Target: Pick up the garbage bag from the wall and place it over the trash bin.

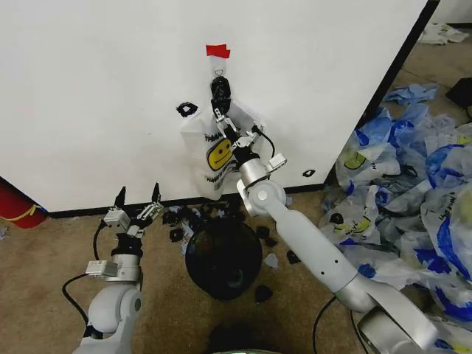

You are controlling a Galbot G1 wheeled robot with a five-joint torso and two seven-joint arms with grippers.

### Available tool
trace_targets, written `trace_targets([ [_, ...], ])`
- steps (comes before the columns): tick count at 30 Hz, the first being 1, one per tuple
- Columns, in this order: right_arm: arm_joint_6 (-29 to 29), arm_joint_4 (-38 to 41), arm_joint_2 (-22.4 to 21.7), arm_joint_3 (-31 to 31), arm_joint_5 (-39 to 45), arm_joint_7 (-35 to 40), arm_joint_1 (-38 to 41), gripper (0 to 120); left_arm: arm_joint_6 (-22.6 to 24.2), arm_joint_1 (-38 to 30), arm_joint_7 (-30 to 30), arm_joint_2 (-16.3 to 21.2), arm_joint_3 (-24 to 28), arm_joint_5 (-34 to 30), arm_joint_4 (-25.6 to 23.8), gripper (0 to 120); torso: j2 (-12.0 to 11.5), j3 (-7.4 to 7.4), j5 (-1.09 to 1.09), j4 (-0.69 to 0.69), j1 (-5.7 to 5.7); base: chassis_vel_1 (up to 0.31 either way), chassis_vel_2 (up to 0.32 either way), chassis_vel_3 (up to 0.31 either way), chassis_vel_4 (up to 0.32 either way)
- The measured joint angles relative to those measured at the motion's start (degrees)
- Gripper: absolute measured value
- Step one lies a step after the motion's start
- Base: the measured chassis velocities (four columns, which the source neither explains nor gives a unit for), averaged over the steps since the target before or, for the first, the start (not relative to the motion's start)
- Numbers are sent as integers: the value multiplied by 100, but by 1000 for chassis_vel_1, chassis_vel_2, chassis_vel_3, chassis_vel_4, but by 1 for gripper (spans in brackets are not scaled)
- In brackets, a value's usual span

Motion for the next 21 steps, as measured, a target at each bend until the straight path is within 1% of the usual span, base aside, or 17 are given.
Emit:
trace_targets([
  [6,16,-122,69,8,-1,-40,101,94,-32,8,0,4,-5,0,15,100,0,0,0,1,0,0,0,0,0],
  [14,32,-138,140,17,-16,-54,151,93,-55,13,-1,-9,16,8,44,100,0,0,0,1,0,0,0,0,0],
  [17,33,-109,146,17,-20,-55,151,89,-56,5,0,-11,22,9,53,100,0,0,0,0,0,0,0,0,0],
  [20,41,-55,180,17,-32,-77,151,84,-71,-8,-1,-12,34,11,86,100,0,0,0,1,0,0,0,0,0],
  [21,41,-55,180,17,-32,-77,151,84,-71,-8,-1,-12,34,11,86,100,0,0,0,1,0,0,0,0,0],
])
